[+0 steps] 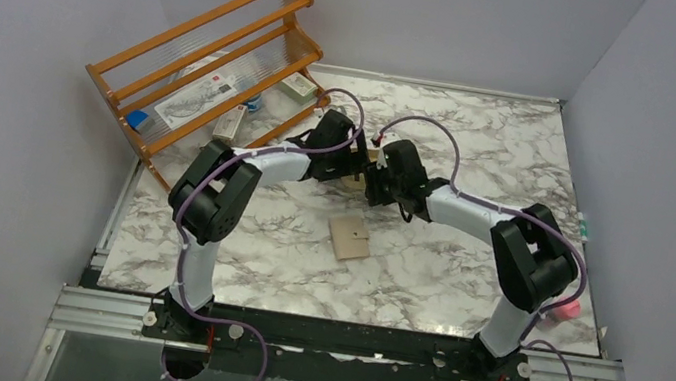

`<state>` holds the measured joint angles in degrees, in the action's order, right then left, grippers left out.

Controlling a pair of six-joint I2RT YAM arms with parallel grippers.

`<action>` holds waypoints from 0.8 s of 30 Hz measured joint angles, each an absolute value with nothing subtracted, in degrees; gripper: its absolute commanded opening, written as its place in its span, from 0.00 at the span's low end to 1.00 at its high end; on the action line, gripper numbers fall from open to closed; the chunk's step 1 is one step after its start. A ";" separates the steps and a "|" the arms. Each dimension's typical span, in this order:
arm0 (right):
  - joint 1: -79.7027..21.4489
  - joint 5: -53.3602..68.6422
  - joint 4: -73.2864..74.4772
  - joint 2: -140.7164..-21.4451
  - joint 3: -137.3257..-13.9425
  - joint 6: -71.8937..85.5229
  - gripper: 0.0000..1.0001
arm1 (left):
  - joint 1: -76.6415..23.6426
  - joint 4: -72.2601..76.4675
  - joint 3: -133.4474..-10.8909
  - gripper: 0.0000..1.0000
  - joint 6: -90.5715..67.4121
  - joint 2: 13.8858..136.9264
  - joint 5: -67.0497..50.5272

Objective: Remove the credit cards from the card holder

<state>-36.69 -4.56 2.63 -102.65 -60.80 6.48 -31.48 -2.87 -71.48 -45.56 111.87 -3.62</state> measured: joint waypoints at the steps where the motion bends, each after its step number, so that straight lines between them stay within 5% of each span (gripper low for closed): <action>1: -36.27 -4.49 2.46 -102.61 -60.86 6.22 0.54 | -31.46 -3.07 -72.23 0.93 -45.36 112.31 -3.53; 13: -35.16 14.22 0.10 -87.94 -52.82 -2.94 0.61 | -21.58 -6.76 -67.20 0.99 -41.63 104.81 -3.60; 24: -42.26 17.21 6.35 -92.90 -54.04 -8.25 0.64 | -22.70 -7.05 -56.51 0.99 -41.76 90.37 -8.25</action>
